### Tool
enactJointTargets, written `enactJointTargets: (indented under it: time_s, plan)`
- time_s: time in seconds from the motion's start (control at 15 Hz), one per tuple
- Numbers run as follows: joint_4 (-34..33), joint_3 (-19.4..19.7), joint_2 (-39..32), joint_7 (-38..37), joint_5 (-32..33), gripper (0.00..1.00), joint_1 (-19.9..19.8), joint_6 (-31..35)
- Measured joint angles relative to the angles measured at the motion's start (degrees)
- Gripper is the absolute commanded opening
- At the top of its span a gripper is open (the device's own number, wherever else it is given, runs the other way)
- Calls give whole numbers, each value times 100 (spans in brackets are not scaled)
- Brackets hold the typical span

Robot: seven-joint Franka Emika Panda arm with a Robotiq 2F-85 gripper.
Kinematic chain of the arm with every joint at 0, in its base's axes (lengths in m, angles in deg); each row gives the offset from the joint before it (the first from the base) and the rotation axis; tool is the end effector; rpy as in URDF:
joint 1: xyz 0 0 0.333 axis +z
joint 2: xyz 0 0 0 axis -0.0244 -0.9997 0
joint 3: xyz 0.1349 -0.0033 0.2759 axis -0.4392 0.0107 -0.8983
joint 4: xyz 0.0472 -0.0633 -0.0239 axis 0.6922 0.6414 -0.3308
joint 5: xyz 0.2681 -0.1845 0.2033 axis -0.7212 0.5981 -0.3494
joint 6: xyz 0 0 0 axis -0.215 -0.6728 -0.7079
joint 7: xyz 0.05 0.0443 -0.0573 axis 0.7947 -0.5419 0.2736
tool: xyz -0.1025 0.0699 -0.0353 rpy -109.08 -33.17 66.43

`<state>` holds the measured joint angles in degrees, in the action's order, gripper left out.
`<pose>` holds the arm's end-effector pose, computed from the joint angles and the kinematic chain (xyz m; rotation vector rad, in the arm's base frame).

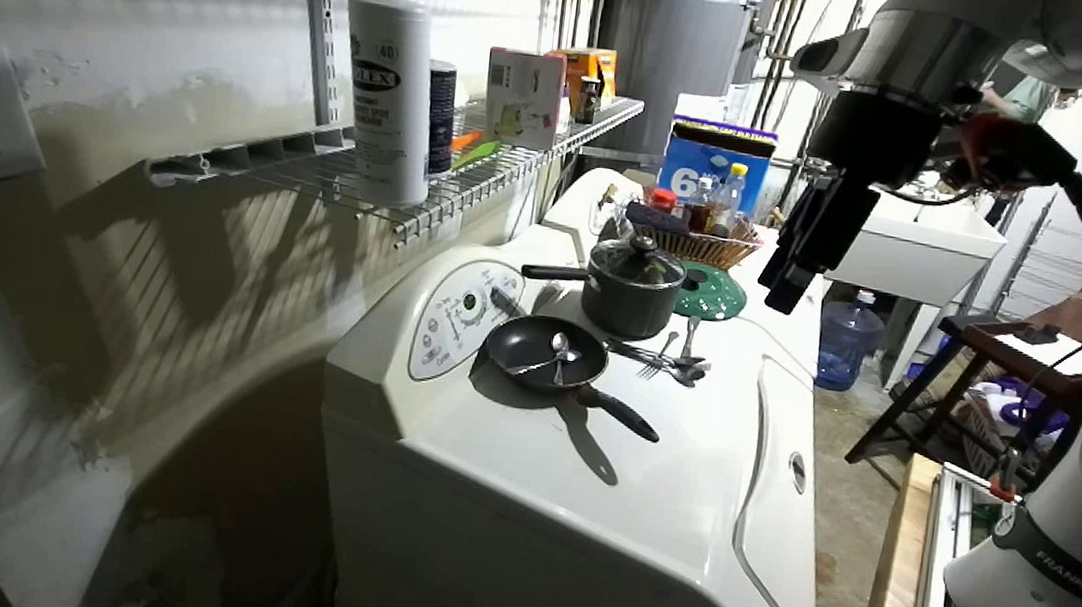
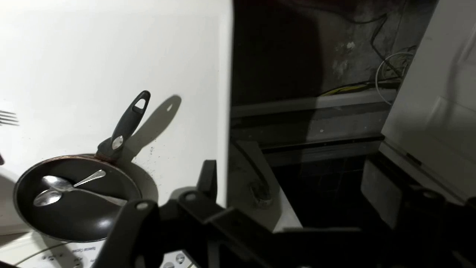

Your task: Remove the glass lid from the black pot.

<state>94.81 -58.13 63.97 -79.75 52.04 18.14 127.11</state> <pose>0.3281 0.1857 0.4850 -2.8755 -0.3788 -0.2549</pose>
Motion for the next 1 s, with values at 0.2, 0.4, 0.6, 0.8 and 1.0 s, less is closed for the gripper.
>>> enactJointTargets:
  time_s: [0.2, 0.4, 0.6, 0.8, 1.0]
  plan:
    - [-16, 47, -47, -97, 444, 100, -565, 529]
    - [-84, 265, -271, -87, 945, 100, -1202, 1122]
    - [-240, 540, -736, -43, 1369, 100, -1654, 1666]
    - [-460, 796, -1357, 20, 1643, 100, -1959, 2236]
    - [-723, 1001, -1997, 95, 1920, 100, -2166, 2662]
